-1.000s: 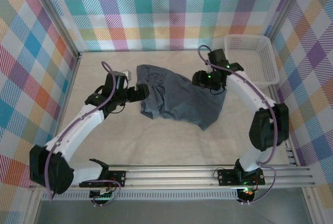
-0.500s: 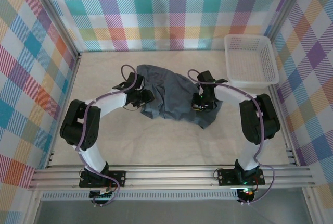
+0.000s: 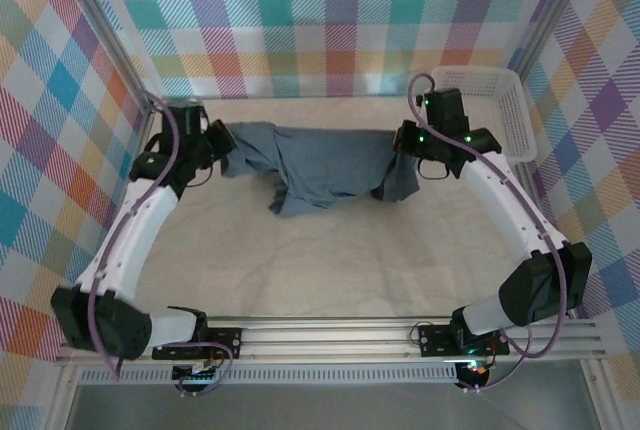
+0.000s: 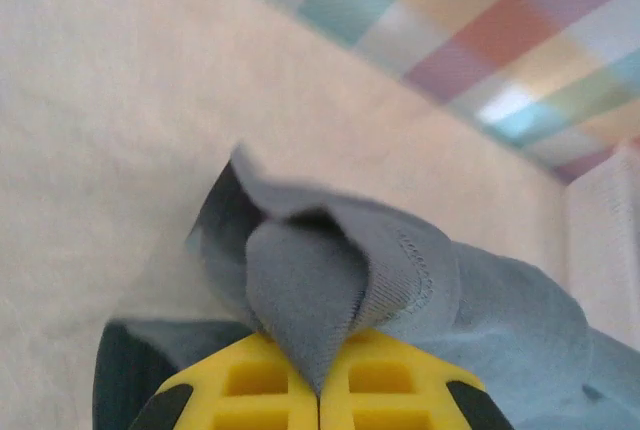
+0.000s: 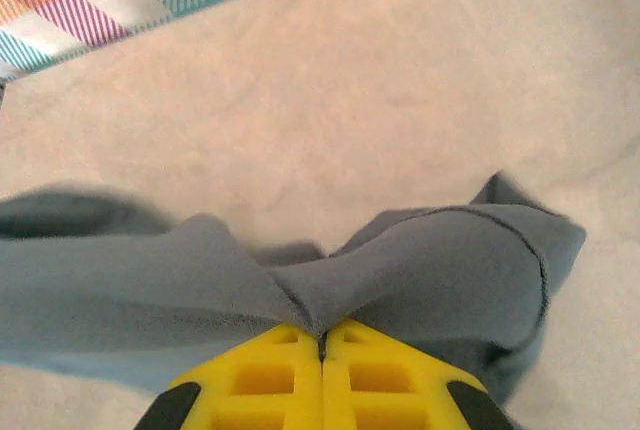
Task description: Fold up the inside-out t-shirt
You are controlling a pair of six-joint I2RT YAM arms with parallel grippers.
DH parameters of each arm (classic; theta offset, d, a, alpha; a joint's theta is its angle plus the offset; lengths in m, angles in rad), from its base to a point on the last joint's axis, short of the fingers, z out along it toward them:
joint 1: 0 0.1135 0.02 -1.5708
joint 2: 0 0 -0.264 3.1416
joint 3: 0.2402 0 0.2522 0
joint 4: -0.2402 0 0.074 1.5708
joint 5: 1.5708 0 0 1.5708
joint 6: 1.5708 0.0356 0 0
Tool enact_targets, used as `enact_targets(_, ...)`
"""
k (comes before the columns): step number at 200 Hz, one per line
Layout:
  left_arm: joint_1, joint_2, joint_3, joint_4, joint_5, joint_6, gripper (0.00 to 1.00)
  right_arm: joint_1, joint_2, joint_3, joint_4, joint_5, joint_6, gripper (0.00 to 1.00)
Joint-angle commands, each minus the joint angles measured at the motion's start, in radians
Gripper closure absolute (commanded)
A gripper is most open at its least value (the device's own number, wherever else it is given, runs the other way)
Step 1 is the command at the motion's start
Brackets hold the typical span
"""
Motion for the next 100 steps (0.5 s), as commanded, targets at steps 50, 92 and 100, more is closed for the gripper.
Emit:
enact_targets(50, 0.065, 0.168, -0.17, 0.017, -0.079, 0.007, 0.63, -0.031, 0.368, 0.18, -0.161, -0.084, -0.143, 0.54)
enact_targets(92, 0.039, 0.073, -0.247, 0.003, -0.057, -0.012, 0.56, -0.019, 0.108, -0.202, 0.035, -0.01, 0.016, 0.51)
enact_targets(100, 0.019, 0.068, -0.286, 0.005, -0.043, -0.021, 0.55, 0.009, 0.082, -0.277, 0.076, -0.056, 0.043, 0.51)
